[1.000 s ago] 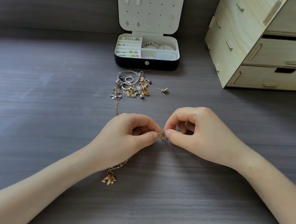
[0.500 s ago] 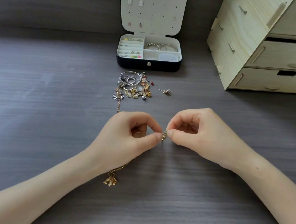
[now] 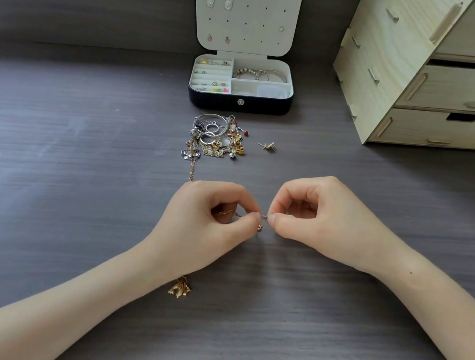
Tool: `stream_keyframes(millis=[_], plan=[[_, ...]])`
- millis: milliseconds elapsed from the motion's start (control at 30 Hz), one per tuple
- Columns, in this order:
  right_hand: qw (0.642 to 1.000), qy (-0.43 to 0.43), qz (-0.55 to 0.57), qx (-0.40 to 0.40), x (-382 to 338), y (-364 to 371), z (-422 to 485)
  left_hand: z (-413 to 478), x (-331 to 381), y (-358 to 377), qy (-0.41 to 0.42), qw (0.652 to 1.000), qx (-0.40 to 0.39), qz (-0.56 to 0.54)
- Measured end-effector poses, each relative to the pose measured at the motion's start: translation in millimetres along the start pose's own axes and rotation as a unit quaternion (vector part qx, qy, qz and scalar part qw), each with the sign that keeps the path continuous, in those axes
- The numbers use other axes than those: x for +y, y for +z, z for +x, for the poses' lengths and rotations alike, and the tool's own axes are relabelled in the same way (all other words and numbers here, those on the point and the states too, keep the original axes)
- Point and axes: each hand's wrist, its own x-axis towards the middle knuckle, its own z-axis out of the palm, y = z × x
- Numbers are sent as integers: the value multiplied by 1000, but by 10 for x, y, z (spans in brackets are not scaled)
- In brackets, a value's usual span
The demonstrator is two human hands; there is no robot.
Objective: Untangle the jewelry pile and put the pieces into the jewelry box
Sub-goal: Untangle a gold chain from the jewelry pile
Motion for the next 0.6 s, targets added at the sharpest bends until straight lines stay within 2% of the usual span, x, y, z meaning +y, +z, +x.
stream_keyframes(millis=[133, 400, 600], plan=[[1000, 13, 4, -1, -13, 13, -4, -2, 3, 28, 4, 1000, 24, 19], [999, 20, 25, -6, -14, 39, -6, 15, -2, 32, -20, 999, 31, -33], [998, 22, 63, -8, -7, 4, 8, 5, -25, 20, 116, 987, 14, 115]])
